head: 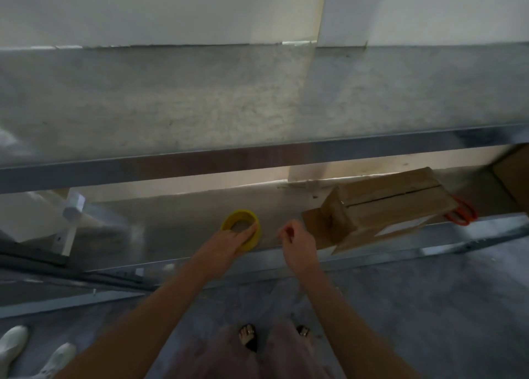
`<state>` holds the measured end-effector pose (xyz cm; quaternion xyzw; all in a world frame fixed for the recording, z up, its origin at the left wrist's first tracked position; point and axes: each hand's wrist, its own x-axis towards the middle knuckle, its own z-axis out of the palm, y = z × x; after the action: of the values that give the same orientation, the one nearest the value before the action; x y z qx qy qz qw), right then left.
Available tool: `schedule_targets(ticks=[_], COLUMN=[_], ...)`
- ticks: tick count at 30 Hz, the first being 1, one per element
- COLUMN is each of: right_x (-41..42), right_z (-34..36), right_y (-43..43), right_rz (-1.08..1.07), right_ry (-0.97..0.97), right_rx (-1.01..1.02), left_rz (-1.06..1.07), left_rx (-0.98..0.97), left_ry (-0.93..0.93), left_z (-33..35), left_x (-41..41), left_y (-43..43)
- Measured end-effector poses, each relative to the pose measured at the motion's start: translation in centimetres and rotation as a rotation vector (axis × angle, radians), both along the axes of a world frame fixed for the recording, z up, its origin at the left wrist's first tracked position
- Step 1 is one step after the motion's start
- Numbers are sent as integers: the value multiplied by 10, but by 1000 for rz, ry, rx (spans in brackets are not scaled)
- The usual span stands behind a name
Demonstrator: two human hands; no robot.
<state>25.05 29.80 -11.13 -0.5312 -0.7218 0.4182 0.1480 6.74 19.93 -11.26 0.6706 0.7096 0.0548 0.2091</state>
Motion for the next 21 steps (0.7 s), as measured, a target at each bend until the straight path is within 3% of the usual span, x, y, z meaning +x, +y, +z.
schedule_targets(ticks=[7,12,16,21], right_x=[7,11,3,7], right_z=[-23,-41,-46,-43], right_y=[-16,-10,-4,-6], right_rz=[-90,-171,-205,-246], right_ry=[44,-45,-159,-129], right_rx=[-58,-201,-87,-98], left_rz=[134,119,111,110], left_rx=[22,42,39,10], left_ry=[18,32,-45,1], left_z=[-9,-15,-15,-13], left_x=[6,5,0,4], left_y=[20,24,24,23])
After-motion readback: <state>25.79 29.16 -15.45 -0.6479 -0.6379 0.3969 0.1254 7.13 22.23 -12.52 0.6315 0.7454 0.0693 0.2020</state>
